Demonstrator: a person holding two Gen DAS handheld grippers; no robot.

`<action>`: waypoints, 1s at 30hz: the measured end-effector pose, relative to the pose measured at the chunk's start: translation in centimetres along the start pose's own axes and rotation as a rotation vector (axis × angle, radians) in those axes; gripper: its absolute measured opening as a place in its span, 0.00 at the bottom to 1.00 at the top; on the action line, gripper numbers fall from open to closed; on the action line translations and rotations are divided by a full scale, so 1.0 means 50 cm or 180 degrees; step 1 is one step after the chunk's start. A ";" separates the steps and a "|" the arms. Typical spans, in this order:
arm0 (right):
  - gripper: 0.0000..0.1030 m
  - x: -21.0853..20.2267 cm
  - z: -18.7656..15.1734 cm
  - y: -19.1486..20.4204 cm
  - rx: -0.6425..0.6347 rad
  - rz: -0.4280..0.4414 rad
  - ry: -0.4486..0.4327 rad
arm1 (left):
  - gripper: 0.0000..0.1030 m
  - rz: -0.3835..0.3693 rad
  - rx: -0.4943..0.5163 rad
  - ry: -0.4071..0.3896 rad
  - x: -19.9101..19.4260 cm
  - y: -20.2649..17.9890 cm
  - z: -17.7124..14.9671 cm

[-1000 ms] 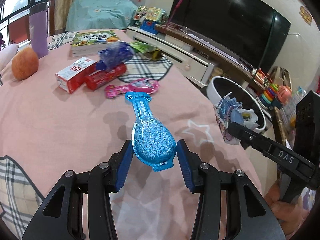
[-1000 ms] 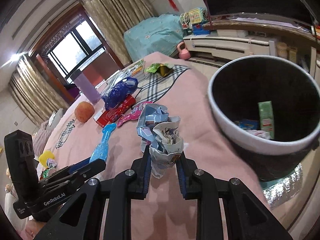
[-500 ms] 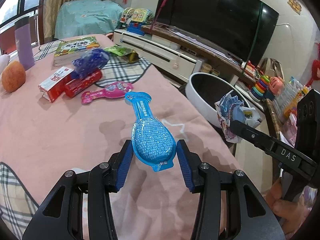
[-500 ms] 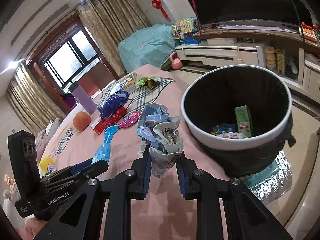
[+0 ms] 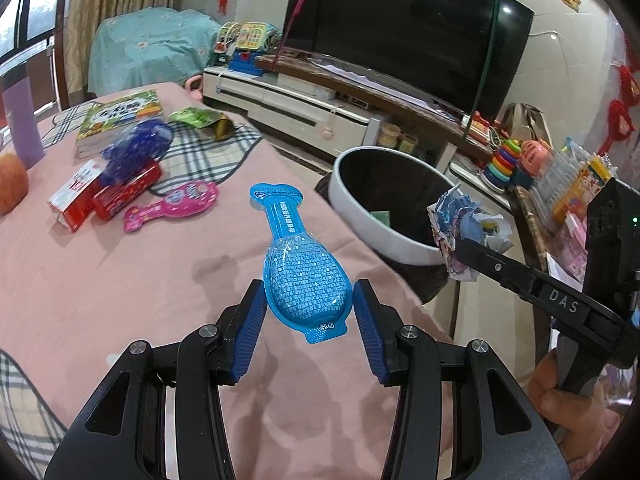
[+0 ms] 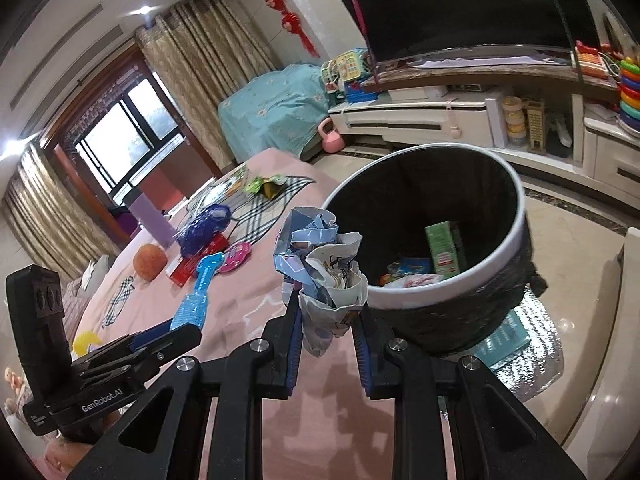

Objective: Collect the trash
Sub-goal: 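Carry the blue package and foil wrapper over the bin and open both tools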

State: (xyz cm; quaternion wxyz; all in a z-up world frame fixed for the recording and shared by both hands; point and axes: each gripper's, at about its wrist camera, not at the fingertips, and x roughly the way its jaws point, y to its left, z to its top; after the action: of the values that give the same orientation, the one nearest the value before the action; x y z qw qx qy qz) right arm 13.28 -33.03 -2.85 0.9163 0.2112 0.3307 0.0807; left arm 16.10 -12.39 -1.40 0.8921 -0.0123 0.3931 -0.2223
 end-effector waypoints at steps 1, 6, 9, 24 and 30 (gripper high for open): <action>0.23 -0.001 0.002 -0.003 0.0007 -0.0015 -0.0008 | 0.43 -0.0011 0.0019 -0.0005 0.001 -0.006 0.003; 0.23 -0.011 0.013 -0.029 0.0049 -0.0084 -0.0046 | 0.43 -0.0066 0.0119 -0.0023 0.009 -0.037 0.020; 0.23 -0.015 0.016 -0.041 0.0072 -0.0122 -0.0062 | 0.43 -0.0102 0.0166 -0.0026 0.015 -0.054 0.028; 0.23 -0.016 0.047 -0.074 0.0057 -0.0234 -0.0092 | 0.43 -0.0176 0.0346 0.0022 0.055 -0.112 0.060; 0.23 -0.003 0.069 -0.087 0.0015 -0.0298 -0.0042 | 0.43 -0.0185 0.0431 0.0045 0.078 -0.135 0.078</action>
State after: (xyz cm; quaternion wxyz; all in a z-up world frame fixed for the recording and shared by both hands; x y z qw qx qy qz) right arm 15.41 -38.13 -2.30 0.9207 0.1982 0.3344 0.0356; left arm 18.54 -20.63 -0.09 0.8813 0.0382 0.3829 -0.2743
